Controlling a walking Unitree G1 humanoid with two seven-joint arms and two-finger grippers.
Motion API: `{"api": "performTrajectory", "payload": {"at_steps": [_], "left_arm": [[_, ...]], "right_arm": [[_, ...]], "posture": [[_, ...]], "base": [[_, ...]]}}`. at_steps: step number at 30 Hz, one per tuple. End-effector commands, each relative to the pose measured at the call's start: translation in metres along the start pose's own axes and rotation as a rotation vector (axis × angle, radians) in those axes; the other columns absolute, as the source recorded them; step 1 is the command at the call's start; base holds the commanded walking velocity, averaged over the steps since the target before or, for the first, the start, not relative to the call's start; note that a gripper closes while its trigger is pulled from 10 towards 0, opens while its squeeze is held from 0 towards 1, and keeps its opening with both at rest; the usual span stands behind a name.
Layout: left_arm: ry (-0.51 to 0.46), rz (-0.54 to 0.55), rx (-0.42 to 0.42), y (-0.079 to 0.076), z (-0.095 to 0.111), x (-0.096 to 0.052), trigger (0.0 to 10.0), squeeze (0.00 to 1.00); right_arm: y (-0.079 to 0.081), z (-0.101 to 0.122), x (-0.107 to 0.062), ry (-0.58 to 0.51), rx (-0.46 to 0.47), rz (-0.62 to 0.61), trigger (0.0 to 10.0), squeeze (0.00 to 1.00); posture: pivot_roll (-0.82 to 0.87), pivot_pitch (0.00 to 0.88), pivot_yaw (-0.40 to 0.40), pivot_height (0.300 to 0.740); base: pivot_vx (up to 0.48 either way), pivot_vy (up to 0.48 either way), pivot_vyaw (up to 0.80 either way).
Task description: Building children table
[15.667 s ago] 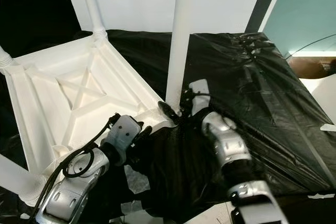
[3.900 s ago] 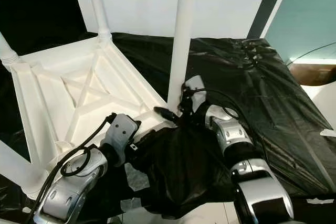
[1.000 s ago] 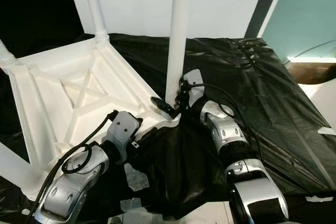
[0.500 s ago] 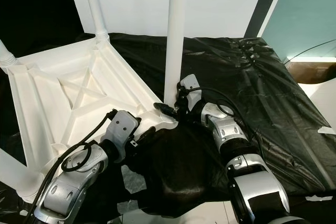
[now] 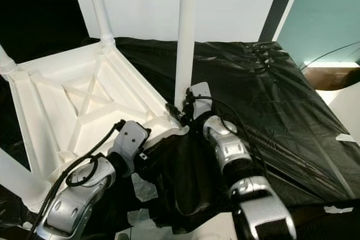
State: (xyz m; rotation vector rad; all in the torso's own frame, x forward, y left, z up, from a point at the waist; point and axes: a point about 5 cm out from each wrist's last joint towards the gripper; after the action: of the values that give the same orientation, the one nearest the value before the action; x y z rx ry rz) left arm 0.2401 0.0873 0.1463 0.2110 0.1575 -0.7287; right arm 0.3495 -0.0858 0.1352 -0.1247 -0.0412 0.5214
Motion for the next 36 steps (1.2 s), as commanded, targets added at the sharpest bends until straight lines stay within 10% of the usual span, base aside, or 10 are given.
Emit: {"api": "performTrajectory", "payload": {"at_steps": [1,18,19,21,22,24,25,36], "left_arm": [[-0.005,0.017,0.006,-0.002,0.001,-0.001,10.0,0.0],[0.004,0.018,0.009,0.0,-0.001,-0.002,10.0,0.0],[0.005,0.02,0.007,0.0,-0.001,-0.002,10.0,0.0],[0.004,0.021,0.006,0.0,-0.001,-0.002,10.0,0.0],[0.003,0.021,0.005,-0.001,-0.001,-0.002,10.0,0.0],[0.003,0.021,0.005,-0.001,-0.001,-0.002,10.0,0.0],[0.002,0.024,0.003,-0.001,-0.001,-0.002,10.0,0.0],[-0.012,0.036,0.009,0.003,0.001,-0.002,10.0,0.0]], "right_arm": [[0.003,-0.022,-0.008,0.104,0.007,-0.054,0.0,0.0],[0.031,-0.019,-0.014,0.098,0.058,-0.172,0.0,0.0],[0.03,-0.017,-0.015,0.094,0.054,-0.181,10.0,0.0],[0.029,-0.015,-0.015,0.091,0.048,-0.192,10.0,0.0],[0.025,-0.013,-0.016,0.085,0.05,-0.203,10.0,0.71],[0.021,-0.011,-0.016,0.079,0.055,-0.207,10.0,0.71],[0.017,-0.009,-0.017,0.06,0.067,-0.19,10.0,1.0],[-0.019,0.005,-0.03,-0.043,0.032,0.096,10.0,1.0]], "posture": [[0.13,0.04,-0.073,0.74],[0.13,0.038,-0.066,0.74],[0.13,0.038,-0.067,0.74],[0.13,0.038,-0.069,0.74],[0.13,0.037,-0.07,0.74],[0.13,0.037,-0.07,0.74],[0.13,0.034,-0.07,0.74],[0.11,0.029,-0.066,0.74]], "base": [[0.0,0.0,0.0],[0.0,0.0,0.0],[0.0,0.0,0.0],[0.0,0.0,0.0],[0.0,0.0,0.0],[0.0,0.0,0.0],[0.0,0.0,0.0],[0.0,0.0,0.0]]}}
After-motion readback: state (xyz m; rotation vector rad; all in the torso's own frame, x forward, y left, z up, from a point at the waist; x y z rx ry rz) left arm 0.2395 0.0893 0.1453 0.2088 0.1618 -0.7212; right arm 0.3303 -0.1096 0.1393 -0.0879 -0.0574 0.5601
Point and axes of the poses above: a point about 5 cm out from each wrist's last joint towards the gripper, its own x axis pointing out of the wrist towards the gripper, its own z axis along the axis of the wrist's last joint, y = z × x, and after that the axes turned 4 degrees about -x, right-handed
